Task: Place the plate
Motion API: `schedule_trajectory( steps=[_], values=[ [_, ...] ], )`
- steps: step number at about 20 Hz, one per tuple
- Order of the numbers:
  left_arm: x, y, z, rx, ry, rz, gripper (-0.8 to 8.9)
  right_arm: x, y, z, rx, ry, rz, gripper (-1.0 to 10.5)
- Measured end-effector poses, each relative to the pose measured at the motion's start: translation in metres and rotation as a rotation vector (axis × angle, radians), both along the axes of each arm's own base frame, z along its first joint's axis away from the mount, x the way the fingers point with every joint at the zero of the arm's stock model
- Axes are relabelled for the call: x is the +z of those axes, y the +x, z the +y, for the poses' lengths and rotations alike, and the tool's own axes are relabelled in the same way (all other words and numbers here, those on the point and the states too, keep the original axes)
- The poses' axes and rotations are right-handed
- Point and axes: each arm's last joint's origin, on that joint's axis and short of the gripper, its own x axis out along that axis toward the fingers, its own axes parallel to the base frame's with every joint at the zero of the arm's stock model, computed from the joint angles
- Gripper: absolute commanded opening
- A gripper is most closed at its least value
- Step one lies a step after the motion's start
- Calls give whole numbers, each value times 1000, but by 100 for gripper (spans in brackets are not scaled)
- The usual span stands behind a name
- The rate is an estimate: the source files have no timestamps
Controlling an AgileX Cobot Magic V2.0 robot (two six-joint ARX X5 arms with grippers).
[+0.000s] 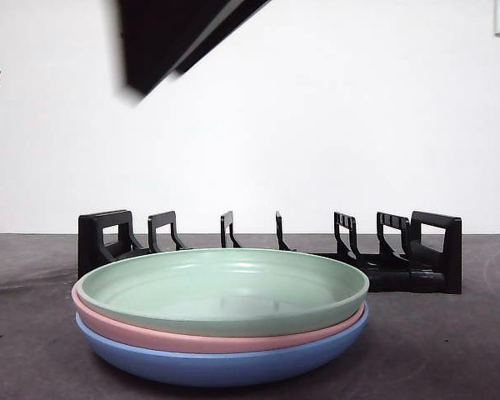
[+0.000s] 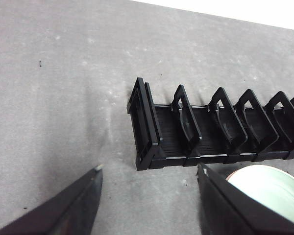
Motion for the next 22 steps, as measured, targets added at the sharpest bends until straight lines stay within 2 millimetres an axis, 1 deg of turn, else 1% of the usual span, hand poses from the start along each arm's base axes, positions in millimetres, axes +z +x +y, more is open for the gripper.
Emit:
schedule_trajectory(
  steps=[2, 5, 7, 9, 11, 13, 14, 15, 16, 22],
  values=[
    [0, 0, 0, 0, 0, -1, 311, 18, 27, -26, -108, 63, -9, 206],
    [1, 0, 0, 0, 0, -7, 311, 33, 73, -70, -267, 141, 13, 207],
    [2, 1, 0, 0, 0, -20, 311, 36, 103, -101, -370, 178, 38, 207],
    [4, 2, 0, 0, -1, -46, 312, 35, 127, -131, -468, 199, 61, 207],
    [8, 4, 0, 1, -4, -90, 312, 36, 145, -163, -567, 242, 66, 213],
    [11, 5, 0, 5, -15, -124, 312, 38, 155, -187, -655, 270, 46, 240],
    [13, 6, 0, 6, -17, -139, 265, 37, 158, -197, -686, 277, 50, 228],
    [13, 6, 0, 6, -17, -144, 32, 37, 159, -204, -704, 286, 63, 27],
    [13, 6, 0, 3, -20, -142, 6, 36, 160, -209, -725, 291, 72, 26],
    [11, 5, 0, 3, -22, -125, 7, 35, 159, -209, -744, 315, 107, 17]
  ],
)
